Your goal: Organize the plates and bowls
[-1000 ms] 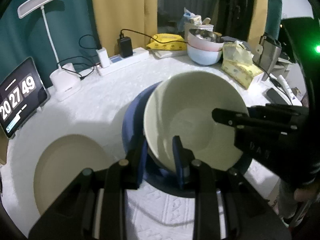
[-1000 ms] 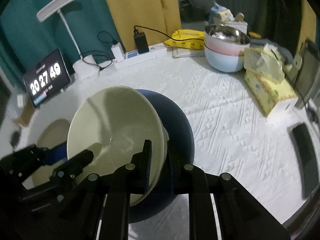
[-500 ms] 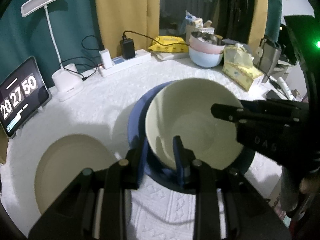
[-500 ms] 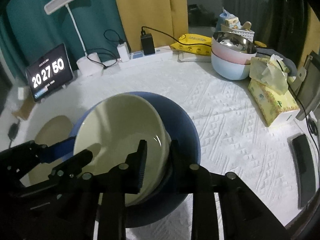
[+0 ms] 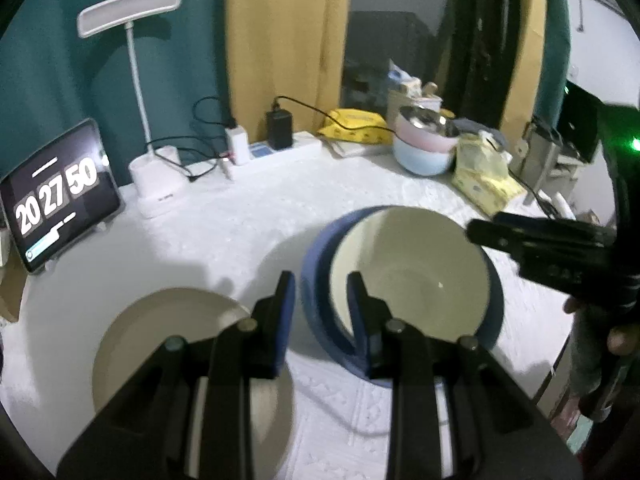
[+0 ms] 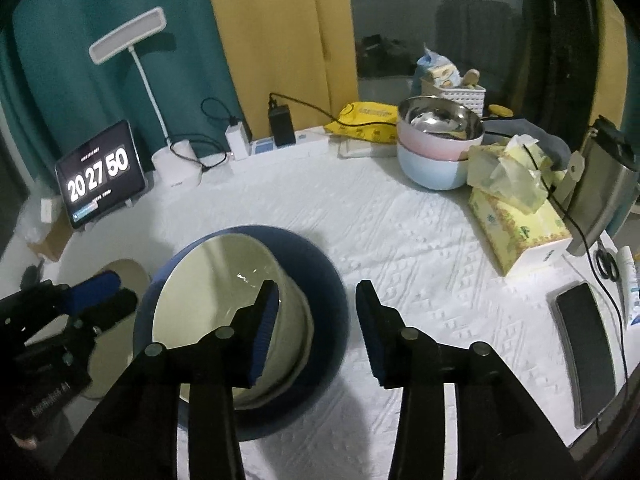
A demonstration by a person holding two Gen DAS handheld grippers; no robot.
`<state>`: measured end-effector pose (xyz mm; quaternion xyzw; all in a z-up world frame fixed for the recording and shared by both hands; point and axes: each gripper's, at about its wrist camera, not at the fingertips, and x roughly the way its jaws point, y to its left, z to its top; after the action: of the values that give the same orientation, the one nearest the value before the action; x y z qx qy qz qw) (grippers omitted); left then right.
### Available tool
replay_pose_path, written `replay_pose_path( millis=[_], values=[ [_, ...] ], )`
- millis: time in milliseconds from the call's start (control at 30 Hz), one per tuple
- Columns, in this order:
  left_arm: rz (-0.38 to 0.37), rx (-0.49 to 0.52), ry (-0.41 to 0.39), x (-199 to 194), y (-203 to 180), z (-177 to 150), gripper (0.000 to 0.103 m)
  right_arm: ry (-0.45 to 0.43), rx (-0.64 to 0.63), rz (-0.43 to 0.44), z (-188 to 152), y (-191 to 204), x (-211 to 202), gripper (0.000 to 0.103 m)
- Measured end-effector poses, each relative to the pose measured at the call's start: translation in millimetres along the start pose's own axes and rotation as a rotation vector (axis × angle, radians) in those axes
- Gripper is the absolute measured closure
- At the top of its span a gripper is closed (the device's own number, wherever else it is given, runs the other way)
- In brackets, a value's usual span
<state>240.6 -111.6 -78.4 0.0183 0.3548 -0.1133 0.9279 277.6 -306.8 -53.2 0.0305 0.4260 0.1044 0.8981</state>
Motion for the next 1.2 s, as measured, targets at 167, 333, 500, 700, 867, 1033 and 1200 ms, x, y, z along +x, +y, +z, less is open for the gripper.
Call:
replay_pose_path(
  millis=[167, 333, 500, 700, 867, 1033, 1200],
  values=[
    [-0.001, -0.046, 0.018, 6.3, 14.4, -4.5, 0.072, -0.017, 0.024, -0.002, 2.1, -12.1, -4.8, 0.056],
    [-0.009, -0.059, 0.044, 15.7, 17.1, -10.8, 0.070, -0.021, 0.053, 0.017, -1.5, -25.4, -2.6, 0.056],
    [-0.004, -0.053, 0.062, 22.5, 14.4, -13.0, 0.070, 0.019, 0.076, 0.028, -9.6, -33.8, 13.6, 0.056],
    [0.023, -0.028, 0.093, 34.0, 10.5, -15.8, 0.069, 0.045, 0.084, 0.030, -14.8, -40.1, 26.4, 0.056],
    [0.033, -0.013, 0.102, 39.8, 7.3, -16.7, 0.069, 0.069, 0.077, 0.042, -15.8, -38.8, 35.6, 0.056],
    [0.028, -0.032, 0.102, 45.3, 10.0, -16.0, 0.069, 0.076, 0.110, 0.090, -18.2, -43.1, 42.3, 0.056],
    [-0.031, -0.117, 0.095, 49.3, 21.0, -18.9, 0.069, 0.081, 0.132, 0.123, -20.6, -45.2, 46.9, 0.054]
  ],
)
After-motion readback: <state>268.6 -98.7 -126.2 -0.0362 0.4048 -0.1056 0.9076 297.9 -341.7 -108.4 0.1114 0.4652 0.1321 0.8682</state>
